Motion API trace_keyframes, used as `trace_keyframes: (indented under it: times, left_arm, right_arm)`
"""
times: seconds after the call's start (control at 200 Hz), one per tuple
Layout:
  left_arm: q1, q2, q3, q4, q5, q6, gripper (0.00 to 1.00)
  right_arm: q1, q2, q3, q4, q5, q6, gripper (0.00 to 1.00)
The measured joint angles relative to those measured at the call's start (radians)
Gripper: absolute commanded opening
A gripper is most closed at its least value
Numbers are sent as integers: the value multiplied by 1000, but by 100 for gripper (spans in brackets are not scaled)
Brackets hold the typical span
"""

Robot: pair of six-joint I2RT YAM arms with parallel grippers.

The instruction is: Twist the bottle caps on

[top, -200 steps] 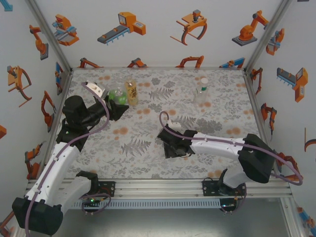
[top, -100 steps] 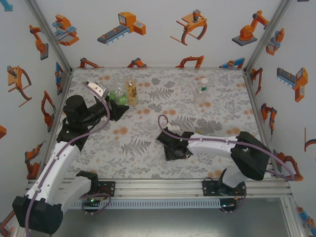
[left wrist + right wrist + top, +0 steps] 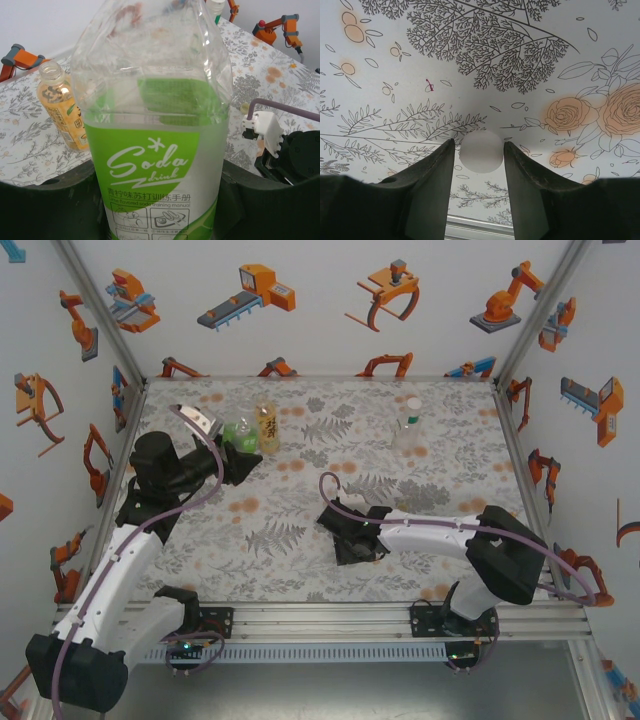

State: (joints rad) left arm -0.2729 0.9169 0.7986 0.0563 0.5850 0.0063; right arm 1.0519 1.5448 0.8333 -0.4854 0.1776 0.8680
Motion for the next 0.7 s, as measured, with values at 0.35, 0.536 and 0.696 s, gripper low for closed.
trace_keyframes:
  times: [0.35, 0.536, 0.696]
  left_arm:
    - [0, 3, 0, 0, 11, -7, 8]
    - [0, 6, 0, 0, 15, -11, 8]
    - [1, 12, 0, 0, 17, -14, 8]
  right_arm:
    - [0, 0, 0, -8, 0, 0, 39]
    - [0, 0, 0, -8, 0, 0, 32]
    - [0, 0, 0, -7, -1, 0, 29]
